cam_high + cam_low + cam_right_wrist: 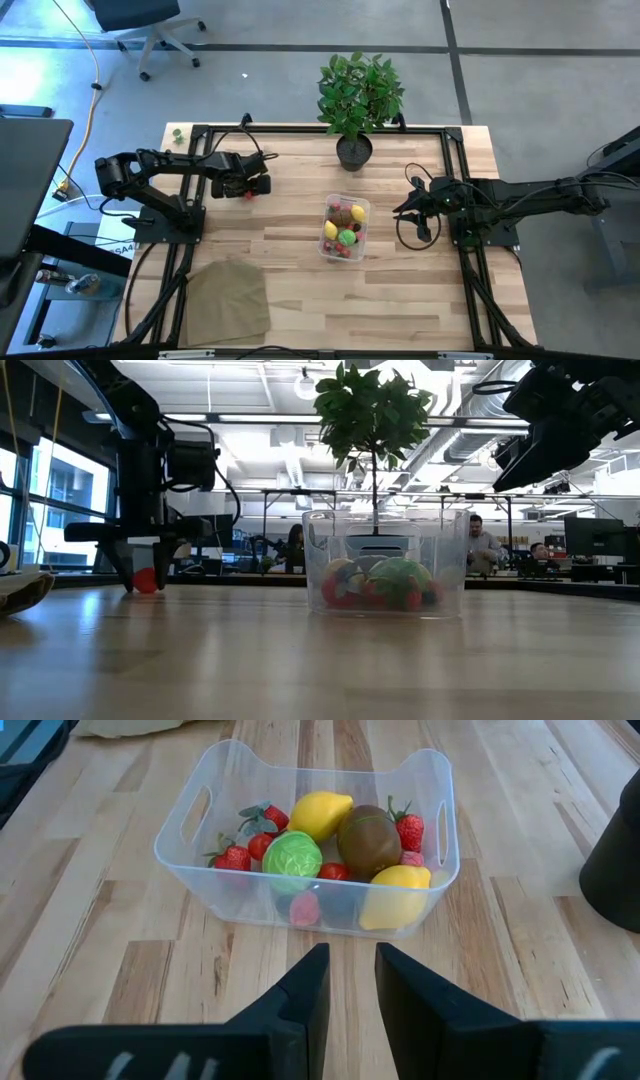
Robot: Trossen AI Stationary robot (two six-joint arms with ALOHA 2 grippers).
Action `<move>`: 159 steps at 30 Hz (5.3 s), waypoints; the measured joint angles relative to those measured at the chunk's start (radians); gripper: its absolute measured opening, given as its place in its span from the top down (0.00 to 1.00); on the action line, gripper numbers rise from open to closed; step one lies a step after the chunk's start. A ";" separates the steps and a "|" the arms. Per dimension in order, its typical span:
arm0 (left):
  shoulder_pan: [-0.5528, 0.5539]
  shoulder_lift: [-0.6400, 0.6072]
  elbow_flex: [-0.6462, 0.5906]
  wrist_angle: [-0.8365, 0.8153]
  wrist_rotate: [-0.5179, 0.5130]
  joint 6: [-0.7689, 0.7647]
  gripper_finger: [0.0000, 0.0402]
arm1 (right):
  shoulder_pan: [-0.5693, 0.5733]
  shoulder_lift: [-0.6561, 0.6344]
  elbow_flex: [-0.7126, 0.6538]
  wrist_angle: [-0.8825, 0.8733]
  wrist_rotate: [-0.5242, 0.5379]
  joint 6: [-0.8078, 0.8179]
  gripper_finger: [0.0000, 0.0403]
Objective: Pick and placing Produce into tupperware
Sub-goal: Put the red strawberry into the transparent container, then return to Home Position
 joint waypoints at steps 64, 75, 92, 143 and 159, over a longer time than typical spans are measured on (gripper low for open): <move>-0.450 0.213 0.780 0.153 -0.101 0.921 0.56 | 0.000 0.000 0.000 0.000 0.000 0.000 0.82; -0.539 0.507 0.916 0.106 -0.025 0.952 0.55 | 0.000 0.000 0.000 0.000 0.000 0.000 0.82; -0.537 0.642 0.917 0.129 0.063 0.886 0.54 | 0.000 0.000 0.000 0.000 0.000 0.000 0.82; -0.527 0.630 1.167 -0.096 0.073 0.973 0.32 | 0.000 0.000 0.000 0.000 0.000 0.000 0.82; -0.471 0.585 1.470 -0.696 0.122 1.175 0.52 | 0.000 -0.001 0.000 0.000 0.000 0.000 0.82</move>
